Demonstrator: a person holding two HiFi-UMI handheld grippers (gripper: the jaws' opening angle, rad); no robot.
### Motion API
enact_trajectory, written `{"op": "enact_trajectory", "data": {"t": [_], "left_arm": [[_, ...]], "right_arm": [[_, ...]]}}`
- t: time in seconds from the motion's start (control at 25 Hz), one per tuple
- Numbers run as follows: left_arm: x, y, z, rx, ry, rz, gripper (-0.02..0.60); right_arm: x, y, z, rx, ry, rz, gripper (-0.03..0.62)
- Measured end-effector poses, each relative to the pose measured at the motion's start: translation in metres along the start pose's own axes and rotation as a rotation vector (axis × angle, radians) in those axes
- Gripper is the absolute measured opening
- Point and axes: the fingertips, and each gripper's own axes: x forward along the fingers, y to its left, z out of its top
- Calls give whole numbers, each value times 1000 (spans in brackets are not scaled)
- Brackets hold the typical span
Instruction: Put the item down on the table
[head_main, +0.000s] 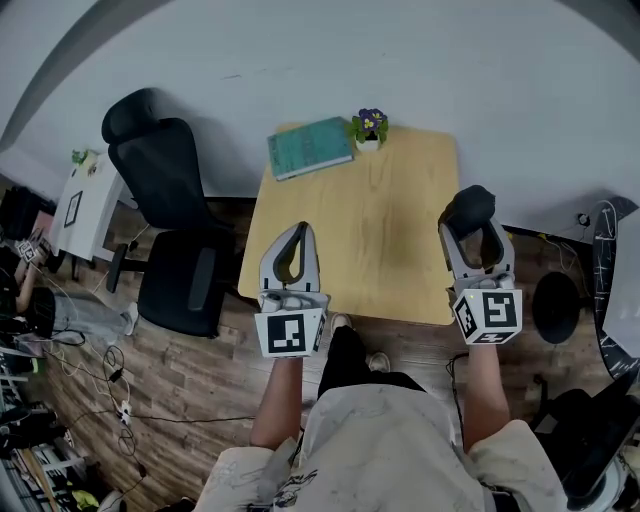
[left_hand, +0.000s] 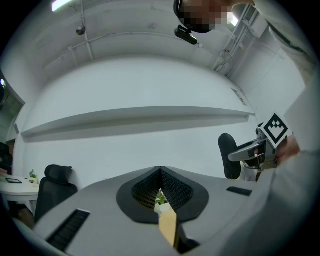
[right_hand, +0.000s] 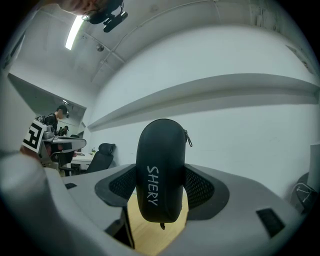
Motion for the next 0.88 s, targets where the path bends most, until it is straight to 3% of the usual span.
{"op": "enact_trajectory", "data": {"t": [0.4,0.88], "left_arm": [[-11,11,-48,-33,79,29,6],[-48,9,-125,-132,225,65,6]], "right_arm": [[26,36,-52,-7,161,100,305],[39,77,-146,-27,443,238,305]]}}
